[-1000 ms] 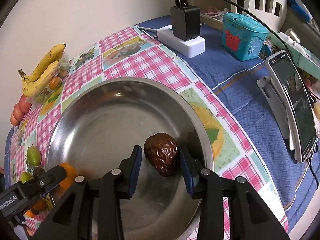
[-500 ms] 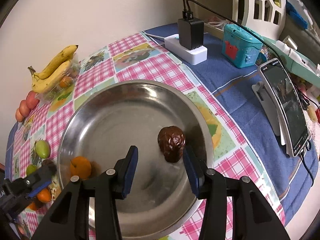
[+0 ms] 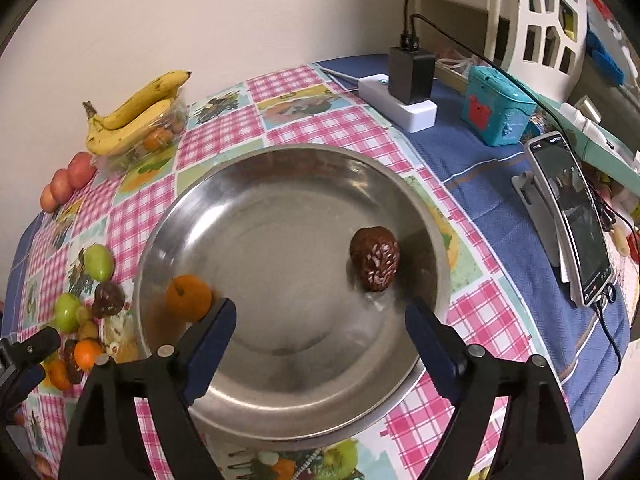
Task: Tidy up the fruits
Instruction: 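Withdraw both open tools from the bowl back toward the fruit pile, then grasp another dark brown fruit with the right tool while the left tool grasps a tangerine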
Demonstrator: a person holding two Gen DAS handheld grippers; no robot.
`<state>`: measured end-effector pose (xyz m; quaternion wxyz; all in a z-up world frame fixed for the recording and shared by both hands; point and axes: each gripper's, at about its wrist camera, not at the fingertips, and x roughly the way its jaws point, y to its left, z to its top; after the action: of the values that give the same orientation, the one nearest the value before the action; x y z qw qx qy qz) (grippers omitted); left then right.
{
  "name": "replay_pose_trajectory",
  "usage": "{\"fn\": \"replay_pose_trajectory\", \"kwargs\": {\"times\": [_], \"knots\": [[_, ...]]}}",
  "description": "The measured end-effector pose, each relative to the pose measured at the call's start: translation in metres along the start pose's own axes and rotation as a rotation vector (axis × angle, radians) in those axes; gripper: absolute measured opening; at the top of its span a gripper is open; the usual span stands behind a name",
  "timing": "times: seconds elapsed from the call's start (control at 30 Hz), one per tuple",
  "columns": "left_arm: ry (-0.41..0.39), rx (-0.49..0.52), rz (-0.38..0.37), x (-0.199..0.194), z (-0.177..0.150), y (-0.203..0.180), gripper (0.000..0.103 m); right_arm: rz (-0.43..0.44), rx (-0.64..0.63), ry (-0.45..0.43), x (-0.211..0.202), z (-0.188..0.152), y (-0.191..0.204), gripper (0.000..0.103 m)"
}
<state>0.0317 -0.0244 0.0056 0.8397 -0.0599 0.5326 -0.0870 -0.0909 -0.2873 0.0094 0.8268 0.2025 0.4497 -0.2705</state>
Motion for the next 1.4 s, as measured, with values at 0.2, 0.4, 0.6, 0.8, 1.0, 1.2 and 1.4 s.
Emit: {"fn": "replay_pose_trajectory", "kwargs": {"times": [0.2,0.4,0.6,0.8,1.0,1.2,1.4], "knots": [[-0.053,-0.017,0.051,-0.005,0.003,0.019,0.103,0.018,-0.042,-0.038,-0.01,-0.004,0.014,0.094],[-0.154,-0.05,0.054,-0.016,0.011,0.042,0.103,0.025,-0.071,-0.048,-0.015,-0.003,0.033,0.094],[-0.158,-0.157,0.046,-0.019,0.025,0.074,0.103,0.068,-0.155,-0.044,-0.017,0.002,0.071,0.094],[-0.188,-0.241,0.027,-0.022,0.034,0.102,0.103,0.136,-0.205,-0.055,-0.017,0.008,0.112,0.094],[-0.129,-0.238,-0.014,-0.013,0.04,0.109,0.103,0.183,-0.24,-0.034,-0.005,0.014,0.149,0.094],[-0.053,-0.256,-0.053,0.001,0.038,0.106,0.102,0.238,-0.27,0.009,0.012,0.016,0.175,0.074],[0.029,-0.268,-0.122,0.017,0.032,0.101,0.078,0.249,-0.287,0.066,0.034,0.009,0.188,0.058]]}}
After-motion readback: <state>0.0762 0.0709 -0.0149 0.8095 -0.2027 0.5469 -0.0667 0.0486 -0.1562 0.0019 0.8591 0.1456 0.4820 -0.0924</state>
